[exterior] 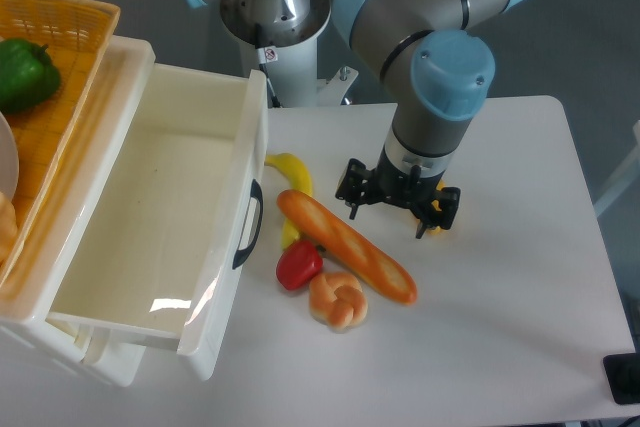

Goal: Pick up the long bread
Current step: 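Move the gripper over the long baguette and lower it toward the middle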

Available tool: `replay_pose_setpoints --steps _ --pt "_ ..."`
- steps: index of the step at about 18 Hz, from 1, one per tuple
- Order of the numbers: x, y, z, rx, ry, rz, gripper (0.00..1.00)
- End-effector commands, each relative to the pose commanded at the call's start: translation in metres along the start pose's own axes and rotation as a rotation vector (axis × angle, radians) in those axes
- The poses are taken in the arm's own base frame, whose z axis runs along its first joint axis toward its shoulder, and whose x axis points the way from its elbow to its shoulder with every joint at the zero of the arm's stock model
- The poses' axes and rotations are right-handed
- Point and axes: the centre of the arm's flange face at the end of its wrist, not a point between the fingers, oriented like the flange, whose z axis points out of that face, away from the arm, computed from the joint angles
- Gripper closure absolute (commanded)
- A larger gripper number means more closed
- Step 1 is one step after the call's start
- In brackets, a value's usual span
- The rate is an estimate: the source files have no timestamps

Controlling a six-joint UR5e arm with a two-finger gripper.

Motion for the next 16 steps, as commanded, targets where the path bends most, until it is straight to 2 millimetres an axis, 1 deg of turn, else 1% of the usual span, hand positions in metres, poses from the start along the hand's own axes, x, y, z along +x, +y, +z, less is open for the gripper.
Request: replay_pose_setpoints --steps 4,6,7,8,9,11,13,14,16 --pt "0.001 -0.001 0.003 -0.018 -0.009 0.021 0.00" --pt "0.009 -0.002 0.025 -0.045 0.017 0.024 0.00" --pt "0.011 -0.002 0.030 -0.050 0.020 0.027 0.00" --pt "0.010 -0.004 0.037 -0.049 0.021 0.028 0.00" --pt "0.009 -0.004 0.040 -0.052 0.025 0.026 0.00" --pt "0.014 0.002 0.056 -0.073 0.044 0.015 0.00" --pt "0.017 0.007 0.068 -0.074 0.045 -0.061 0.00" --pt "0.016 0.004 0.069 -0.062 0.032 -0.125 0.00" --pt "0.016 -0.001 0.083 -0.075 0.034 -0.206 0.00"
